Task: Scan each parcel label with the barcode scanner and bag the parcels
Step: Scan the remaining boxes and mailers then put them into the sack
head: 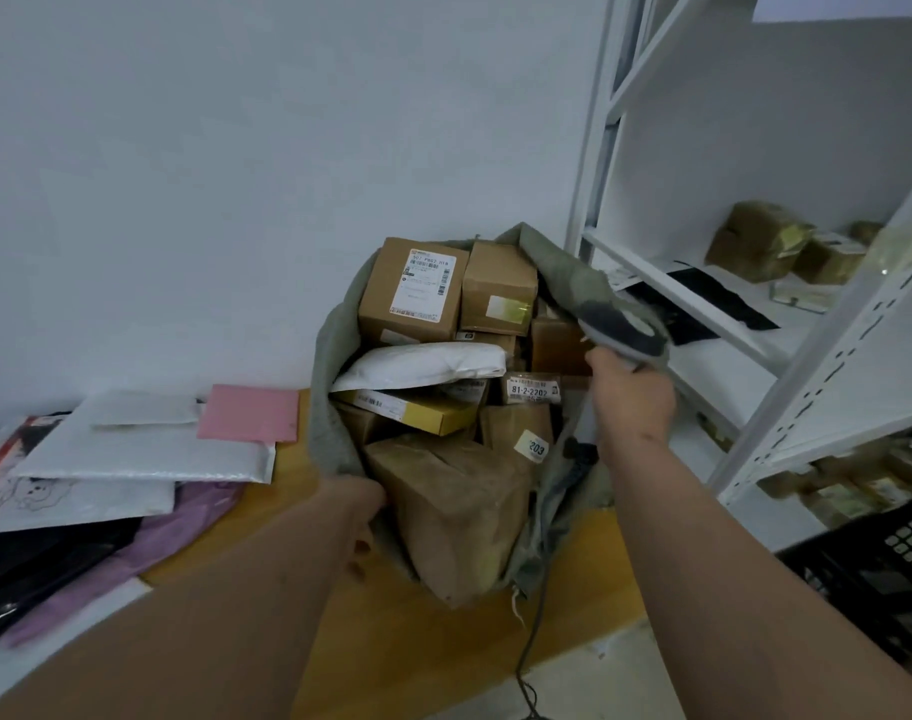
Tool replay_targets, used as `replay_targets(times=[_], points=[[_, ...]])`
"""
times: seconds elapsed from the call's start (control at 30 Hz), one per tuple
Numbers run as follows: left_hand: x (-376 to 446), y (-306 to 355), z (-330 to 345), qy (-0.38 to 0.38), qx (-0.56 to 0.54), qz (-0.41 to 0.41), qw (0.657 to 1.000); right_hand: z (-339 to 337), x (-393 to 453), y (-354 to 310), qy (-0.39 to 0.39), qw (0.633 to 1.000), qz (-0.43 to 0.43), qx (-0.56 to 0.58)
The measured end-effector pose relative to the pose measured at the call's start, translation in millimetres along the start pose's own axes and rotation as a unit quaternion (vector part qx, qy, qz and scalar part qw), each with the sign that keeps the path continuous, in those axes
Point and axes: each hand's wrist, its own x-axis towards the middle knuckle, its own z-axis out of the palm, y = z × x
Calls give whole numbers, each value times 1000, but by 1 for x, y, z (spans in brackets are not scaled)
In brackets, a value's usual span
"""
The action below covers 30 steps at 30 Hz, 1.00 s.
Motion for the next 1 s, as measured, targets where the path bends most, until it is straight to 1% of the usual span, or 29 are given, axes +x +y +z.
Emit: replay_targets(times=[0.07, 0.13, 0.17, 0.27, 0.37, 0.47, 0.53, 0.6, 0.63, 0.67, 0.7, 0.73, 0.77, 0.8, 0.87, 0.9, 0.93, 1.0], points=[[-2, -11, 7, -42, -63, -48, 996, 0, 0, -9, 1, 999, -6, 34], [2, -16, 12, -35, -90, -55, 994, 1, -3, -11, -8, 999, -10, 32], [8, -15, 12, -18, -108, -47, 993, 2, -4, -11, -13, 1000, -14, 23], [14, 4, 6, 8, -143, 1, 990, 4, -7, -6, -31, 999, -22, -9], [7, 43, -7, 22, -185, 91, 978, 2, -7, -8, -38, 999, -27, -24], [-22, 91, -27, 93, -301, 153, 937, -2, -7, -10, -22, 999, -32, -9], [-48, 112, -39, 147, -376, 182, 897, -5, -8, -11, 0, 999, -50, 11], [-69, 117, -42, 206, -390, 250, 862, -8, -9, -14, 21, 997, -62, 30], [-76, 115, -39, 230, -349, 302, 857, -9, -10, -16, 22, 997, -65, 27], [-81, 110, -33, 232, -274, 359, 861, -9, -10, -16, 12, 998, -63, 15], [-81, 104, -25, 204, -180, 402, 874, -9, -10, -15, -5, 998, -55, -5], [-79, 97, -16, 162, -90, 423, 887, -8, -10, -14, -19, 998, -48, -23], [-76, 90, -10, 124, -22, 427, 896, -7, -12, -12, -25, 998, -48, -37], [-72, 86, -7, 119, 10, 428, 896, -7, -12, -10, -21, 997, -56, -47], [-68, 85, -9, 187, 33, 438, 879, -9, -10, -7, -10, 995, -74, -69], [-67, 84, -12, 213, 71, 444, 867, -10, -10, -8, -15, 993, -82, -89], [-64, 84, -14, 217, 123, 444, 861, -11, -10, -11, -30, 989, -89, -115], [-59, 80, -18, 190, 219, 422, 859, -10, -5, -16, -70, 974, -108, -188]])
